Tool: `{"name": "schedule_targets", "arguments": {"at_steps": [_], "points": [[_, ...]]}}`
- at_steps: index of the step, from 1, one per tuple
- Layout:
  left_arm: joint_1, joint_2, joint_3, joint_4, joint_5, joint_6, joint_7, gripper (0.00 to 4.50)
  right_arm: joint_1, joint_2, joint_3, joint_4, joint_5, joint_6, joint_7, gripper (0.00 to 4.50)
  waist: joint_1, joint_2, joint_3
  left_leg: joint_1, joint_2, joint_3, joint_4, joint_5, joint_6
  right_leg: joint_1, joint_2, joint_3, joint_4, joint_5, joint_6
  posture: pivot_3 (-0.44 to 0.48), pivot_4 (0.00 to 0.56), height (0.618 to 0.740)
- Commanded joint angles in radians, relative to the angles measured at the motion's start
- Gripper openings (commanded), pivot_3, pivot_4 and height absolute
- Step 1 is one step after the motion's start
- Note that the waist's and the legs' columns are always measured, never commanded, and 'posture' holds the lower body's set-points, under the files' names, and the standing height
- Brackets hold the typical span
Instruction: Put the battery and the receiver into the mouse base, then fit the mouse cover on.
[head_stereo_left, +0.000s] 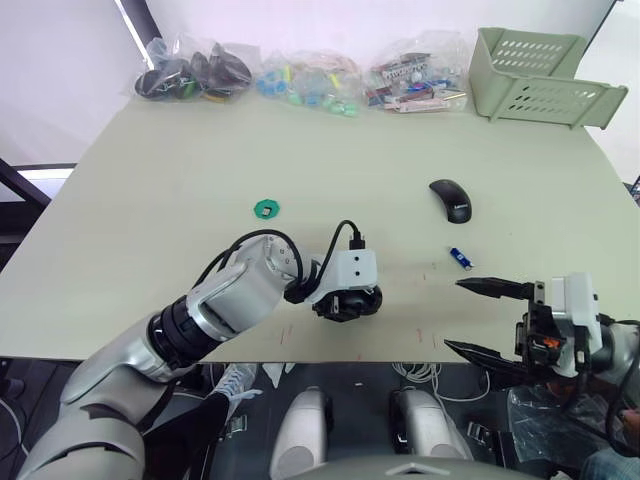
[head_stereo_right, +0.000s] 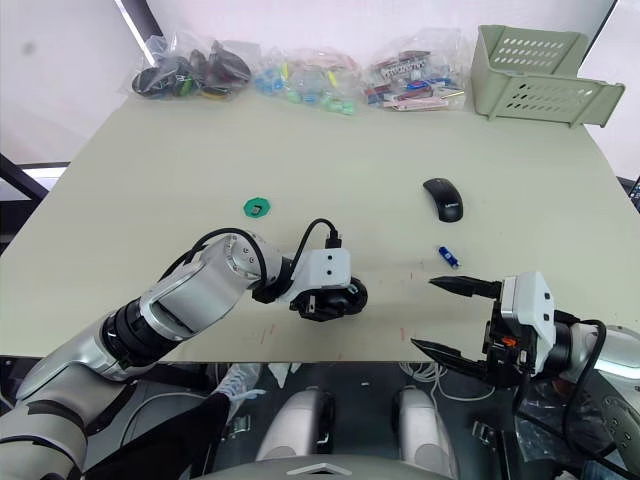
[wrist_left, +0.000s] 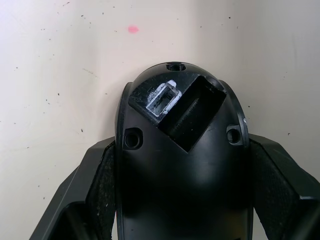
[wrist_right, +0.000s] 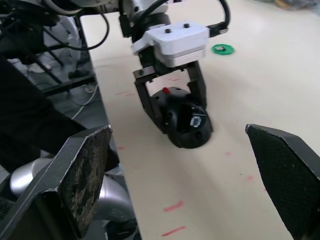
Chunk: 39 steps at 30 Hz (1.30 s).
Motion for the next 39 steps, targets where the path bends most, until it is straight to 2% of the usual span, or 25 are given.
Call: {"name": "schedule_targets", "arguments": {"at_steps": [1,8,12,15,17,23,35,37,39], "points": [[0.018,0.008,-0.022,0.019,0.027,0.006,0.003,3.0,-0.031,0.017,-0.017,-0.015,-0.013,0.043,-0.11,4.5,0.0,0.0,0.0,0.0,0.0,0.0,0.0,0.0,0.0,0.0,0.0,0.0,0.0,0.0,0.0,0.0,0.15,0.74],[0.019,0.008,-0.012,0.016,0.022,0.007,0.004,3.0,-0.169,0.036,0.001,0.105,-0.064,0.274,-0.373,4.5,-0.001,0.0,0.0,0.0,0.0,0.0,0.0,0.0,0.0,0.0,0.0,0.0,0.0,0.0,0.0,0.0,0.15,0.74],[0.023,0.004,-0.012,0.015,0.024,0.005,0.007,3.0,-0.252,0.072,0.035,0.201,-0.112,0.316,-0.442,4.5,0.001,0.001,-0.001,0.0,0.0,0.0,0.0,0.0,0.0,0.0,0.0,0.0,0.0,0.0,0.0,0.0,0.15,0.74],[0.022,-0.002,-0.01,0.021,0.026,-0.003,0.01,3.0,-0.294,0.126,0.079,0.26,-0.139,0.32,-0.474,3.74,0.0,0.001,-0.001,0.0,0.0,0.0,0.0,0.0,0.0,0.0,0.0,0.0,0.0,0.0,0.0,0.0,0.15,0.74],[0.023,-0.004,-0.011,0.023,0.028,-0.004,0.01,3.0,-0.304,0.139,0.095,0.274,-0.16,0.319,-0.476,2.77,0.001,0.001,-0.001,0.0,0.0,0.0,0.0,0.0,0.0,0.0,0.0,0.0,0.0,0.0,0.0,0.0,0.15,0.74],[0.025,-0.006,-0.01,0.03,0.033,-0.01,0.014,3.0,-0.322,0.148,0.131,0.327,-0.257,0.292,-0.506,2.77,0.001,0.002,-0.001,0.0,-0.001,0.001,0.0,0.0,0.0,0.0,0.0,0.001,0.0,0.0,0.0,0.0,0.15,0.74],[0.034,-0.003,-0.007,0.036,0.041,-0.018,0.015,3.0,-0.338,0.189,0.149,0.371,-0.308,0.274,-0.493,2.77,0.0,0.002,-0.001,0.0,-0.001,0.001,0.0,0.0,0.0,0.0,0.0,0.001,0.0,0.0,0.0,0.0,0.15,0.74],[0.035,-0.003,-0.005,0.037,0.041,-0.017,0.014,3.0,-0.34,0.195,0.151,0.378,-0.317,0.27,-0.491,2.21,0.001,0.002,-0.001,0.0,-0.001,0.001,0.0,0.0,0.0,0.0,0.0,0.001,0.0,0.0,0.0,0.0,0.15,0.74],[0.035,-0.002,-0.005,0.038,0.042,-0.019,0.014,3.0,-0.338,0.198,0.154,0.383,-0.327,0.266,-0.488,1.43,0.001,0.002,-0.001,0.0,-0.001,0.001,0.0,0.0,0.0,0.0,0.0,0.001,0.0,0.0,0.0,0.0,0.15,0.74]]}}
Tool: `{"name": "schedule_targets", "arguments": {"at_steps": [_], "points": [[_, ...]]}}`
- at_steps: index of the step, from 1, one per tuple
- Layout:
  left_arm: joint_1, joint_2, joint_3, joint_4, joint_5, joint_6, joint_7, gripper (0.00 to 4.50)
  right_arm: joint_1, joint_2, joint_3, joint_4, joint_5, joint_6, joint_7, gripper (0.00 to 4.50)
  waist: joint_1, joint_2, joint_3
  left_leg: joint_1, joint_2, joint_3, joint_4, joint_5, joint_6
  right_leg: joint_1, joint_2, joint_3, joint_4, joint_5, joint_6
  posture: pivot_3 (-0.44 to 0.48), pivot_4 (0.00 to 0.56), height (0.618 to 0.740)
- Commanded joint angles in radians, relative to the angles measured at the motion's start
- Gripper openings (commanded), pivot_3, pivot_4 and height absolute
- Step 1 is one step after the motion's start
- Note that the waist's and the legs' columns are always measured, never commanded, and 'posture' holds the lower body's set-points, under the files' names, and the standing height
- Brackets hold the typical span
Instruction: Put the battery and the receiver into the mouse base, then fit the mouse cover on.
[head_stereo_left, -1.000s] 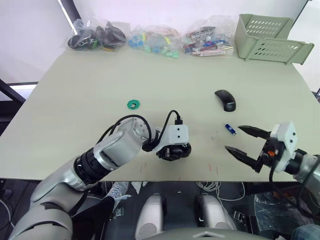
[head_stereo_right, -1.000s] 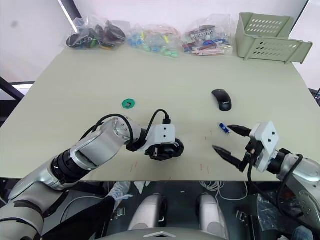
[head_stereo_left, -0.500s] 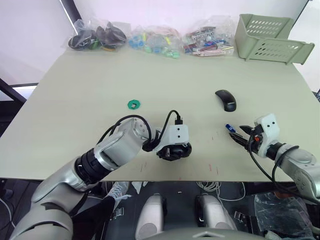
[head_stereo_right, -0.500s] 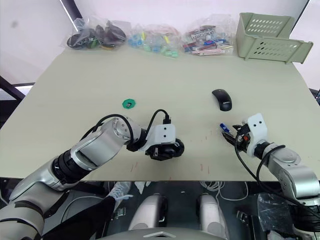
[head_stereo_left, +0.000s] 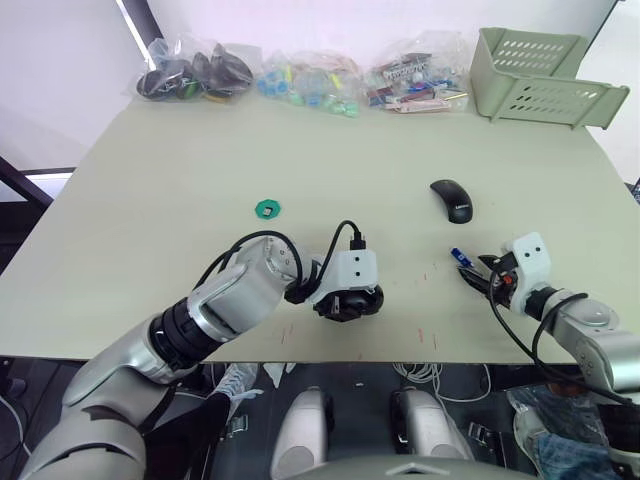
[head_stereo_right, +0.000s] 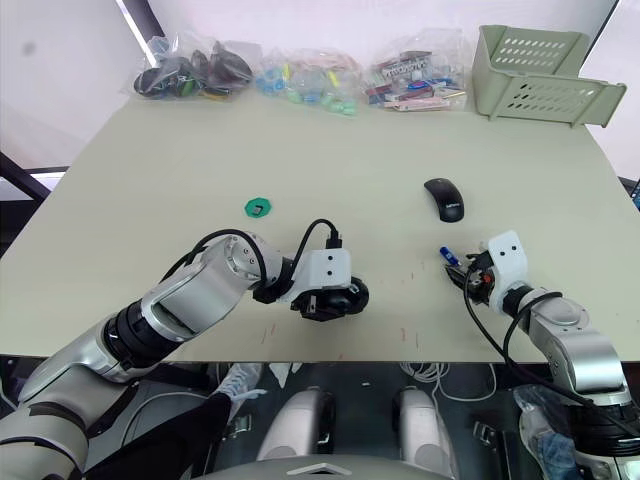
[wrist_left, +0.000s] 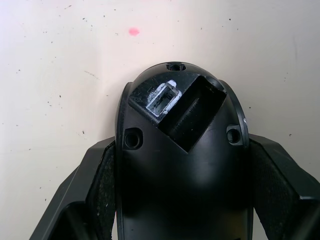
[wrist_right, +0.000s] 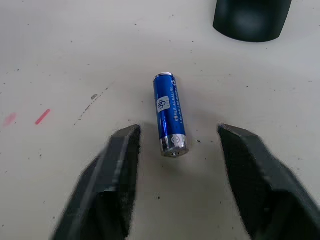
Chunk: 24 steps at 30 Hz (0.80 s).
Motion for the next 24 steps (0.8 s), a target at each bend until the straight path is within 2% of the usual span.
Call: {"name": "schedule_targets", "arguments": {"at_steps": [1,3,11,14,17,18,20,24], "points": [[0.023,0.007,-0.013,0.027,0.03,0.004,0.013,3.0,-0.007,-0.004,0.0,-0.014,-0.017,-0.033,0.015,0.82,0.0,0.0,0.0,0.0,0.0,0.0,0.0,0.0,0.0,0.0,0.0,0.0,0.0,0.0,0.0,0.0,0.15,0.74],[0.023,0.008,-0.013,0.028,0.031,0.003,0.012,3.0,-0.002,-0.001,0.003,-0.021,-0.023,-0.037,0.019,0.16,0.0,0.0,0.0,0.0,0.0,0.0,0.0,0.0,0.0,0.0,0.0,0.0,0.0,0.0,0.0,0.0,0.15,0.74],[0.019,0.01,-0.015,0.047,0.036,-0.015,0.007,3.0,0.007,-0.027,-0.046,-0.148,-0.013,-0.002,0.019,0.1,0.0,0.0,0.0,0.0,0.0,0.0,0.0,0.0,0.0,0.0,0.0,0.0,0.0,0.0,0.0,0.0,0.15,0.74],[0.018,0.013,-0.013,0.054,0.037,-0.023,0.003,3.0,-0.01,-0.007,-0.1,-0.245,0.137,0.151,0.023,0.1,0.0,0.0,0.0,0.0,0.0,0.0,0.0,0.0,0.0,0.0,0.0,0.0,0.0,0.0,0.0,0.0,0.15,0.74],[0.015,0.008,-0.018,0.065,0.041,-0.027,-0.001,3.0,-0.097,-0.147,-0.076,-0.423,0.298,0.519,0.037,0.1,0.0,0.001,0.0,0.0,0.0,0.0,0.0,0.0,0.0,0.0,0.0,0.0,0.0,0.0,0.0,0.0,0.15,0.74],[0.014,0.006,-0.02,0.067,0.042,-0.027,-0.001,3.0,-0.13,-0.158,-0.08,-0.451,0.376,0.59,0.047,0.1,-0.001,0.001,0.0,0.0,0.0,0.0,0.0,0.0,0.0,0.0,0.0,0.0,0.0,0.0,0.0,0.0,0.15,0.74],[0.012,0.006,-0.022,0.068,0.043,-0.029,-0.007,3.0,-0.203,-0.145,-0.076,-0.454,0.476,0.706,0.054,0.1,-0.002,0.0,-0.001,0.0,0.0,0.0,0.0,0.0,0.0,0.0,0.0,0.0,0.0,0.0,0.0,0.0,0.15,0.74],[0.008,0.01,-0.024,0.074,0.049,-0.036,-0.017,3.0,-0.325,-0.067,-0.066,-0.44,0.53,0.896,-0.023,0.1,0.0,0.0,0.0,0.0,0.0,-0.002,0.0,0.0,0.0,0.0,0.0,-0.001,0.0,0.0,0.0,0.0,0.15,0.74]]}}
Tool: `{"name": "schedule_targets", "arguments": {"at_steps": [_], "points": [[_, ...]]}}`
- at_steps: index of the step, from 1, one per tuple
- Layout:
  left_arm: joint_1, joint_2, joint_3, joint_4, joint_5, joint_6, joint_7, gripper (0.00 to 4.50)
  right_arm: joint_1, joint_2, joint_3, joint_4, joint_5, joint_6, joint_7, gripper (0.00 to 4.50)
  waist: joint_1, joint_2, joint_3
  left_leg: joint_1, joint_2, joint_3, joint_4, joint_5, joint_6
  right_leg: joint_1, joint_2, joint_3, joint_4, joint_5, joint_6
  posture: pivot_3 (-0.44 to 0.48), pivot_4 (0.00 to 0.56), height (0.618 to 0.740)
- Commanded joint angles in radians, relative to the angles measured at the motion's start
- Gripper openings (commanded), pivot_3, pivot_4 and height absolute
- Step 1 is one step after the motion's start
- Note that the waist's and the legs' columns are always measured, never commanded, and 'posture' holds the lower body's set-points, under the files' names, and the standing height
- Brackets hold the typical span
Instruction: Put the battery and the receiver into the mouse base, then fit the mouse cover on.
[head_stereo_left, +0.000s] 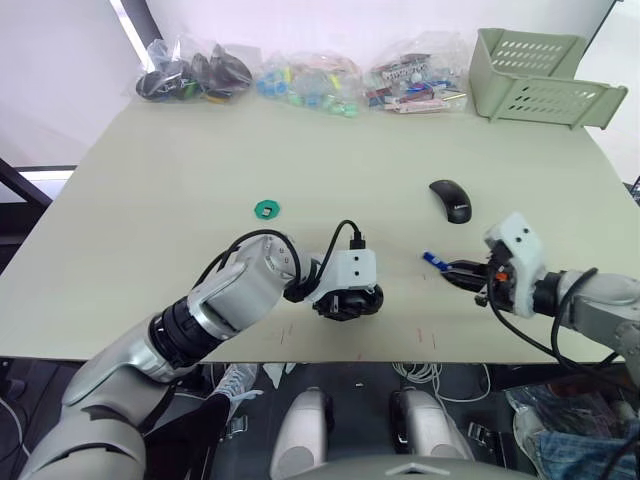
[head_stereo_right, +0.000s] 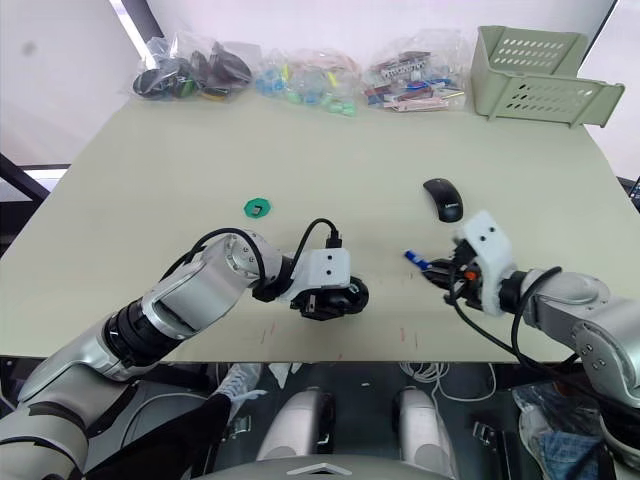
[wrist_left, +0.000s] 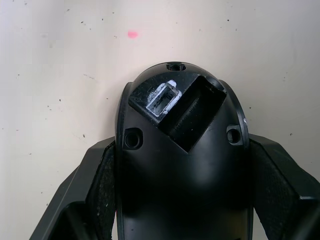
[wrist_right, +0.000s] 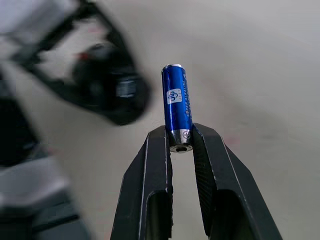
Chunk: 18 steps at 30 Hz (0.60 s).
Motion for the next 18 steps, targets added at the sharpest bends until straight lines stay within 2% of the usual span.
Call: {"name": "schedule_targets", "arguments": {"at_steps": [1,3,6,9,12,18], "points": [[0.012,0.014,-0.025,0.042,0.045,0.003,0.004,3.0,-0.083,0.071,-0.006,-0.006,0.048,0.153,-0.064,0.1,-0.002,0.0,0.0,0.0,0.0,0.0,0.0,0.0,0.0,0.0,0.0,0.0,0.0,0.0,0.0,0.0,0.15,0.74],[0.009,0.011,-0.025,0.046,0.048,0.001,0.001,3.0,-0.112,0.117,0.054,0.004,0.042,0.191,-0.114,0.1,-0.002,0.0,0.0,0.0,0.0,0.0,0.0,0.0,0.0,0.0,0.0,0.0,0.0,0.0,0.0,0.0,0.15,0.74],[0.009,0.009,-0.025,0.047,0.052,-0.001,-0.003,3.0,-0.121,0.108,0.122,0.011,0.047,0.196,-0.158,0.1,-0.002,0.0,0.0,0.0,0.0,0.0,0.0,0.0,0.0,0.0,0.0,0.0,0.0,0.0,0.0,0.0,0.15,0.74],[0.005,0.004,-0.028,0.055,0.057,-0.007,-0.005,3.0,-0.137,0.148,0.139,0.042,0.072,0.196,-0.203,0.1,-0.003,0.0,0.0,-0.001,0.0,0.0,0.0,0.0,0.0,-0.001,-0.001,0.0,0.0,0.0,0.0,0.0,0.15,0.74],[0.004,0.005,-0.031,0.061,0.064,-0.016,-0.008,3.0,-0.166,0.123,0.2,0.053,0.091,0.196,-0.228,0.1,-0.003,0.0,0.0,0.0,0.0,0.0,0.0,0.0,0.0,0.0,-0.001,0.0,0.0,0.0,0.0,0.0,0.15,0.74],[0.001,-0.002,-0.033,0.067,0.069,-0.022,-0.016,3.0,-0.164,0.177,0.2,0.128,0.19,0.196,-0.357,0.1,-0.003,0.0,0.0,0.0,0.0,0.0,0.0,0.0,0.0,-0.001,-0.001,0.0,0.0,0.0,0.0,0.0,0.15,0.74]]}}
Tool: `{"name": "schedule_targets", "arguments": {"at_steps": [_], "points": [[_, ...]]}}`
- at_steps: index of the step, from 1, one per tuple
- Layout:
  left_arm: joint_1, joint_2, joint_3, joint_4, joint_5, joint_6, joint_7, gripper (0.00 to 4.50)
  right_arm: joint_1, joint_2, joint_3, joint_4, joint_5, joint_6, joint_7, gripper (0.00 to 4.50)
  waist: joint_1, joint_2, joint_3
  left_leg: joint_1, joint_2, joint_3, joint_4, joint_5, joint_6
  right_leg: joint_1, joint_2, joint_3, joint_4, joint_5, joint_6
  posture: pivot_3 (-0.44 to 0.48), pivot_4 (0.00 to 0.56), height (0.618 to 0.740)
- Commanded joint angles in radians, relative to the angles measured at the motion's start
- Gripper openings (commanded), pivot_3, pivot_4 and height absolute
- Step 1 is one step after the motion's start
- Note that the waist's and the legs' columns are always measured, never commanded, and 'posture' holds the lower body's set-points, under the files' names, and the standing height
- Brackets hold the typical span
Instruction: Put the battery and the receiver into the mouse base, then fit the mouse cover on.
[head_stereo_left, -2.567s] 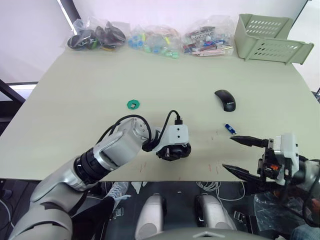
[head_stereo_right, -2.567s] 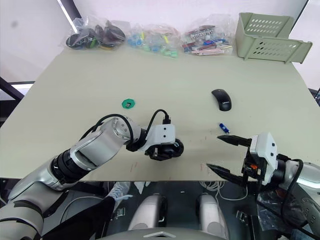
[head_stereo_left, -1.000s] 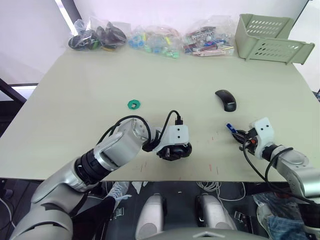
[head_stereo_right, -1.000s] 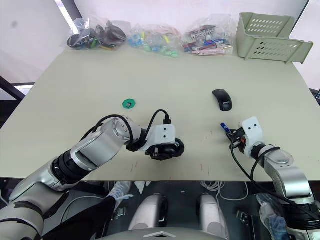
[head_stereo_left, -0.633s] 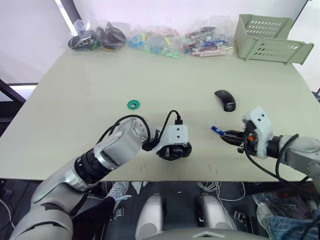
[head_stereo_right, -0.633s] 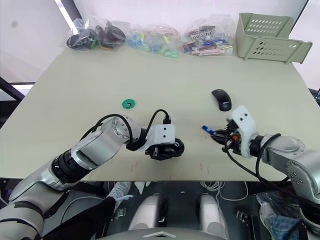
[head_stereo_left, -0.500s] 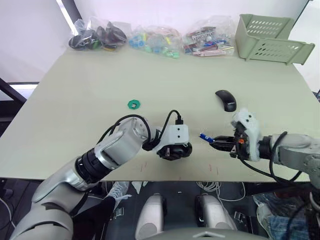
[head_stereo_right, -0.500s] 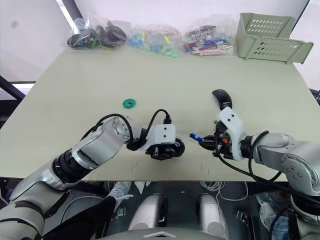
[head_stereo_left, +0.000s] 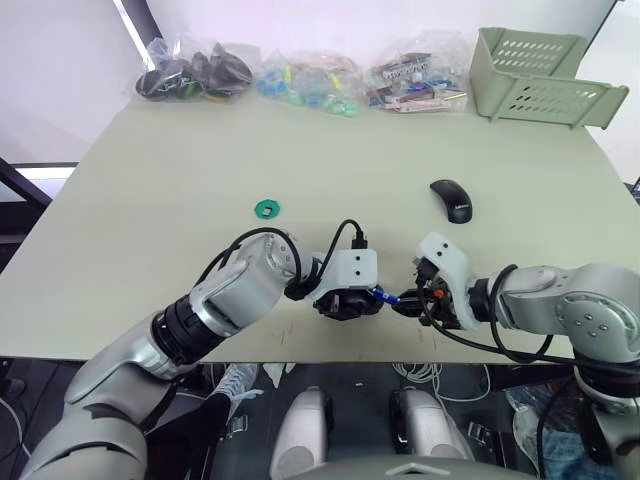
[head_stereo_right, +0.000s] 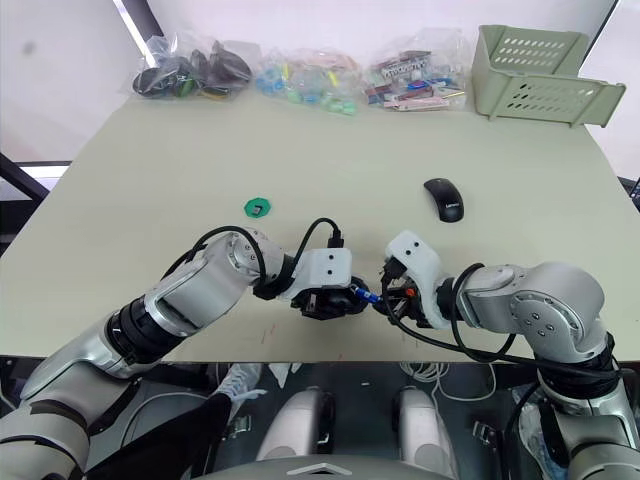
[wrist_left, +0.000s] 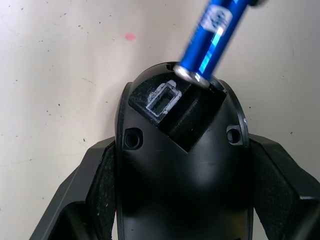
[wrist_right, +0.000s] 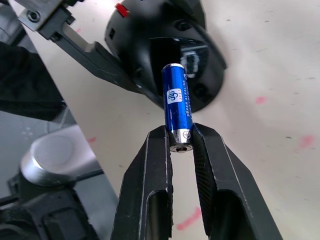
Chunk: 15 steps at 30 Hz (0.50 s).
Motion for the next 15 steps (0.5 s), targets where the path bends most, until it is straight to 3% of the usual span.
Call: {"name": "schedule_targets", "arguments": {"at_steps": [1,15], "points": [[0.01,0.0,-0.03,0.049,0.051,0.005,0.015,3.0,-0.009,0.007,-0.001,0.014,0.063,0.006,-0.08,0.1,0.0,0.0,0.0,0.0,0.0,0.0,0.0,0.0,0.0,0.0,0.0,0.0,0.0,0.0,0.0,0.0,0.15,0.74],[0.024,-0.009,-0.028,0.041,0.062,0.01,0.016,3.0,-0.051,0.051,0.056,0.122,0.204,0.006,-0.324,0.1,0.0,0.0,0.0,0.0,0.0,0.0,0.0,0.0,0.0,0.0,-0.001,0.0,-0.001,0.0,0.0,0.0,0.15,0.74]]}}
